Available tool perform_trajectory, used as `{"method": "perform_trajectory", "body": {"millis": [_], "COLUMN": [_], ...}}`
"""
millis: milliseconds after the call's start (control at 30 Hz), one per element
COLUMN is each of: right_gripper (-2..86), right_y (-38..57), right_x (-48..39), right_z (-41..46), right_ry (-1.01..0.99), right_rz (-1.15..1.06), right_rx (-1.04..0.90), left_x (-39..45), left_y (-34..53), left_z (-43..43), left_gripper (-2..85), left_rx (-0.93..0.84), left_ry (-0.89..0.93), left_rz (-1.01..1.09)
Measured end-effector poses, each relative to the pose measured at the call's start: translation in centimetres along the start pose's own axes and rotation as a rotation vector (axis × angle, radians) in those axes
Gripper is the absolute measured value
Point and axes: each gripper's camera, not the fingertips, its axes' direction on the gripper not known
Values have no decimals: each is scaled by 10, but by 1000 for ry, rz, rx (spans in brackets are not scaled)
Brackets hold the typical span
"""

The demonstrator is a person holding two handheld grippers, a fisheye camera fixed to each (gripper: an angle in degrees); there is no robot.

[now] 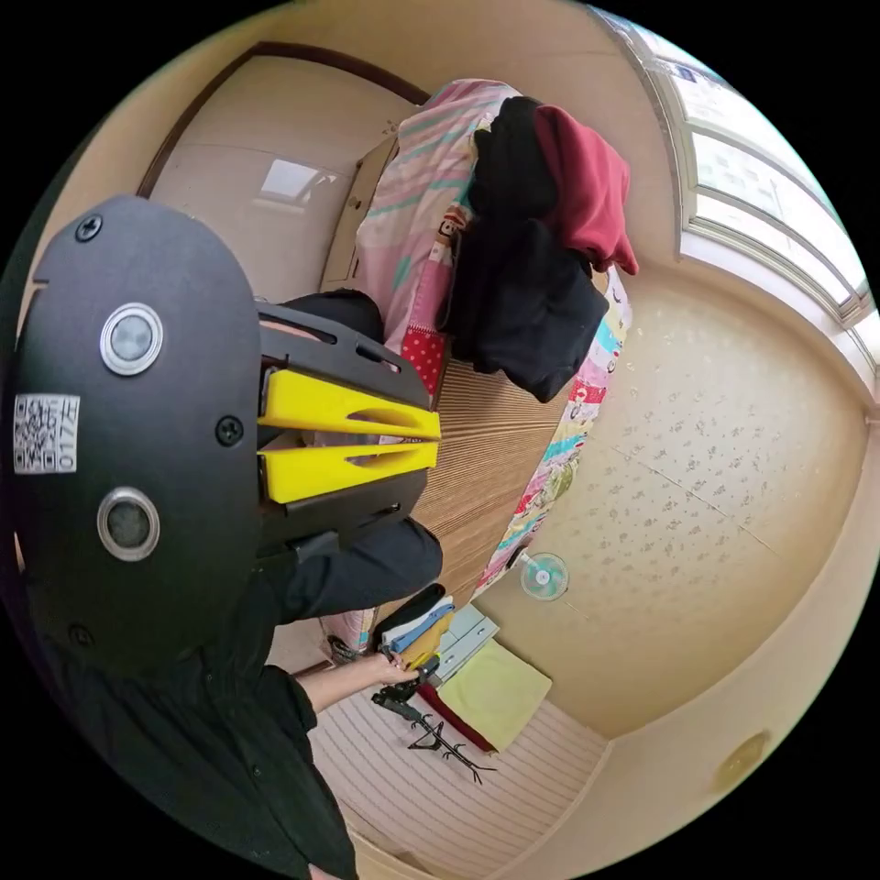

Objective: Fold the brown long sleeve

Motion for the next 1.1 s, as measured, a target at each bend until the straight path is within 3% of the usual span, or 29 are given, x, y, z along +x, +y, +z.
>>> {"method": "perform_trajectory", "body": {"millis": [100, 233, 433, 600, 733, 1100], "right_gripper": [81, 88, 89, 97, 86, 22], "right_y": [-50, -71, -95, -146, -171, -199], "right_x": [67, 111, 98, 101, 112, 25], "right_z": [-14, -39, -40, -8, 24, 26], "right_ry": [30, -75, -13, 104, -16, 9], "right_rz": [191, 304, 104, 225, 256, -71], "right_rx": [1, -2, -45, -17, -106, -187], "left_x": [4, 13, 53, 94, 98, 116], "left_y": [-3, -11, -30, -30, -23, -11], "left_z": [6, 24, 77, 71, 54, 22], "left_gripper": [-10, -10, -9, -8, -6, -6], "left_rx": [-20, -1, -91, -132, -95, -87], "left_ry": [53, 63, 237, 213, 248, 254], "left_rz": [3, -21, -30, 67, 52, 118]}}
